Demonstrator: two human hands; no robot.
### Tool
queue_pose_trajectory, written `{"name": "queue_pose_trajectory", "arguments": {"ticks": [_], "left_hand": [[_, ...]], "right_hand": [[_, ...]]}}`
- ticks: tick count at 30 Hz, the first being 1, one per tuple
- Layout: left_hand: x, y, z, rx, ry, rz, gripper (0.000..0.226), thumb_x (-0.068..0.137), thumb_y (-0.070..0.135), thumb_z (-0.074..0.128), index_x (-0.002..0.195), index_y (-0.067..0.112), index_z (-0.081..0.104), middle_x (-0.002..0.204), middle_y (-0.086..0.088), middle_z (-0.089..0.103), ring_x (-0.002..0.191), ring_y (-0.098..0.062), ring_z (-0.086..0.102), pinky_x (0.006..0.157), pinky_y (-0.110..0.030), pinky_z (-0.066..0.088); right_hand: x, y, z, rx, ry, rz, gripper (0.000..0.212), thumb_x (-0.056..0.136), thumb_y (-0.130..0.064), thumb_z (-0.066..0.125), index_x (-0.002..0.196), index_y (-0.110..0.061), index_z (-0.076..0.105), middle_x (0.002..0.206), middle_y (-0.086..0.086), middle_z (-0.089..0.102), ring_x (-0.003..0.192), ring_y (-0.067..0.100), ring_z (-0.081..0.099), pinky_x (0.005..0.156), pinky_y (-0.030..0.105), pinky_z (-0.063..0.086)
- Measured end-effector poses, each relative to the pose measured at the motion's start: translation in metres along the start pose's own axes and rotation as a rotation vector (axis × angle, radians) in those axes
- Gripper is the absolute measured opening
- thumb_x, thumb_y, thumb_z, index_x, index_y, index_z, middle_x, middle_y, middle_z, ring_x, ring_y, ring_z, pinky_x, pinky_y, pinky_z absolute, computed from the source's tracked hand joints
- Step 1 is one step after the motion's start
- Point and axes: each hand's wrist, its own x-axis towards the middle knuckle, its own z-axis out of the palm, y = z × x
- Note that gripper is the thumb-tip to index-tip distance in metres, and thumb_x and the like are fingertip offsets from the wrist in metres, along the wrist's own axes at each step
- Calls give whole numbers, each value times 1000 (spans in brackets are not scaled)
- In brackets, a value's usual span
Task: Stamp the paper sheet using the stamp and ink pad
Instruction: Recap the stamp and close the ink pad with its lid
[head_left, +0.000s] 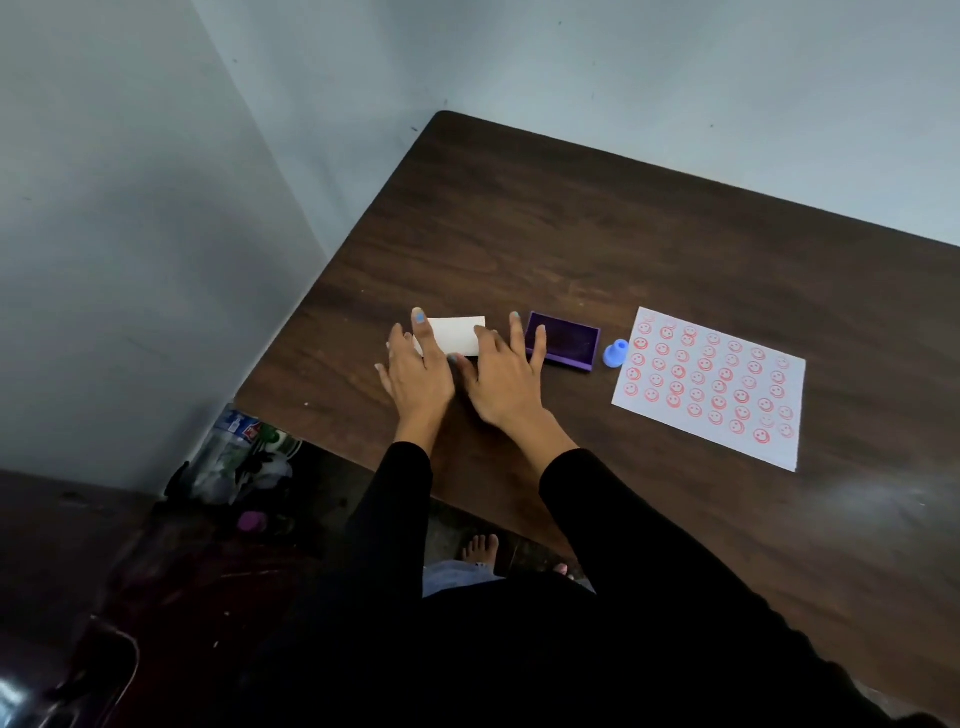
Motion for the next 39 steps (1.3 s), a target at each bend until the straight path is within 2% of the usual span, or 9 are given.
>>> {"name": "queue_pose_trajectory", "arguments": {"ticks": [5,7,9,11,14,17,21,28,39], "left_hand": [[-7,8,3,-28,32,12,66,98,53,17,144,9,31,143,-12,48,140,-28,33,119,-45,0],[-10,15,7,-75,37,61,61,99,50,20,143,10,32,138,-11,53,136,-28,39,121,-47,6],[-14,25,15,-141,-10,109,56,99,46,26,142,11,32,135,-10,55,130,-28,45,117,-51,22],[-19,32,27,-159,-80,141,51,100,39,33,142,11,31,135,-9,56,129,-27,46,112,-47,32],[-28,36,46,-93,-167,176,48,99,25,42,143,13,30,139,-5,54,133,-24,41,112,-36,28],[-34,35,58,-39,-227,187,50,96,13,44,144,13,30,140,-2,53,133,-23,38,111,-32,25],[-39,34,67,11,-272,201,54,94,4,42,145,13,28,140,-2,54,134,-24,35,111,-31,23],[-38,31,68,36,-311,191,59,91,-3,43,146,13,27,140,-5,53,135,-24,35,113,-33,25],[-37,32,69,77,-376,199,64,92,-1,47,148,13,21,144,-5,50,138,-24,33,114,-33,26]], "right_hand": [[-3,-3,-4,81,34,17,51,92,-33,46,136,-10,34,142,12,46,145,26,5,115,49,-9],[-6,1,-10,137,122,26,49,90,-21,51,135,-11,36,143,12,43,144,27,14,117,45,1],[-10,8,-17,194,228,78,50,87,-12,54,134,-11,38,143,12,44,141,27,24,116,42,15],[-15,19,-25,229,332,160,51,85,-8,55,133,-11,39,139,12,47,136,27,32,113,41,26],[-22,36,-34,210,406,250,51,84,-10,56,132,-9,40,132,13,53,125,28,45,104,40,39],[-27,50,-40,168,380,278,46,85,-11,53,130,-8,42,129,14,54,119,30,49,95,40,46],[-30,61,-42,174,312,338,45,87,-11,51,131,-6,42,138,15,46,128,28,42,97,39,46],[-33,66,-42,97,254,337,43,88,-12,51,131,-6,44,138,13,47,128,28,41,98,39,44],[-33,70,-41,142,166,358,49,89,-7,50,136,-4,38,146,17,37,135,30,33,109,37,33]]}}
